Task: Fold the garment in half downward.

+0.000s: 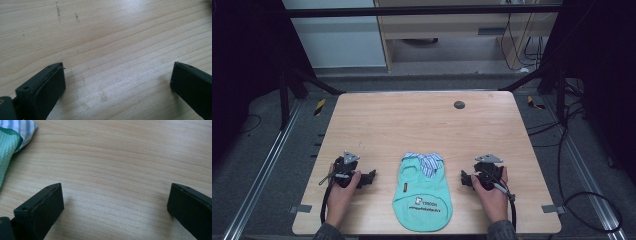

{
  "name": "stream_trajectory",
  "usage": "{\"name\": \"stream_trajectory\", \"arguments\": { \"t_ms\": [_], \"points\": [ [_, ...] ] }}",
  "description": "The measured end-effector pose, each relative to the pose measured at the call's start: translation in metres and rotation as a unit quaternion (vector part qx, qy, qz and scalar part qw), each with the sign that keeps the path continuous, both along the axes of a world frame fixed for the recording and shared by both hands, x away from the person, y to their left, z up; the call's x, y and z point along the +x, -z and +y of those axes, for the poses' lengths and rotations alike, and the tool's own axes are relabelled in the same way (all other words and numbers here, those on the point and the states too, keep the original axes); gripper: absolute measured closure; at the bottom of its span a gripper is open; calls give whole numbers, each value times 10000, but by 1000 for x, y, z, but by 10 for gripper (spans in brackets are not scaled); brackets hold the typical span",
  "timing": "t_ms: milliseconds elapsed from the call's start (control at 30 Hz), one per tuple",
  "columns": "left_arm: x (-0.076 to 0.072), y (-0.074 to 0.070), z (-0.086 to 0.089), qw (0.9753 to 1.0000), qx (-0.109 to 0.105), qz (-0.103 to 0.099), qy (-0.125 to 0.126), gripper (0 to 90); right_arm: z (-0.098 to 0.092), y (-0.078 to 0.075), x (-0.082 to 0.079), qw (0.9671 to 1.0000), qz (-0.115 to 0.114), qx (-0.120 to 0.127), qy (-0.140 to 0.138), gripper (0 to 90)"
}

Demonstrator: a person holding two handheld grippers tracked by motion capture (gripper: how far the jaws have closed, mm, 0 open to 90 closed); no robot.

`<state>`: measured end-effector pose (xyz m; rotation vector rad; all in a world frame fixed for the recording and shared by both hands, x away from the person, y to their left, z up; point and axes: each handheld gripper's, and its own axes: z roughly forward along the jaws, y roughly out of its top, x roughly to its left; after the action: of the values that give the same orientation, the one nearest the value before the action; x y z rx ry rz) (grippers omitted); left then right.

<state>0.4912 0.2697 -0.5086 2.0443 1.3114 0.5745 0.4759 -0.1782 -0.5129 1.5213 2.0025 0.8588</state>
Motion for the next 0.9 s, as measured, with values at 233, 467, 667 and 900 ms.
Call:
{"name": "stream_trajectory", "arguments": {
  "t_ms": [233,467,667,900],
  "points": [
    [-2,0,-1,10000,21,2,-20,0,1,0,-4,9999,-13,4,-153,18],
    [-6,0,-1,10000,20,9,63,0,1,0,-6,9997,-1,23,-240,12],
    [-8,0,-2,9999,14,-11,158,0,0,0,-6,9997,4,19,-254,13],
    [-16,-10,-12,9984,99,-133,548,48,6,-6,-10,9989,-72,163,-436,182]
  ]
}}
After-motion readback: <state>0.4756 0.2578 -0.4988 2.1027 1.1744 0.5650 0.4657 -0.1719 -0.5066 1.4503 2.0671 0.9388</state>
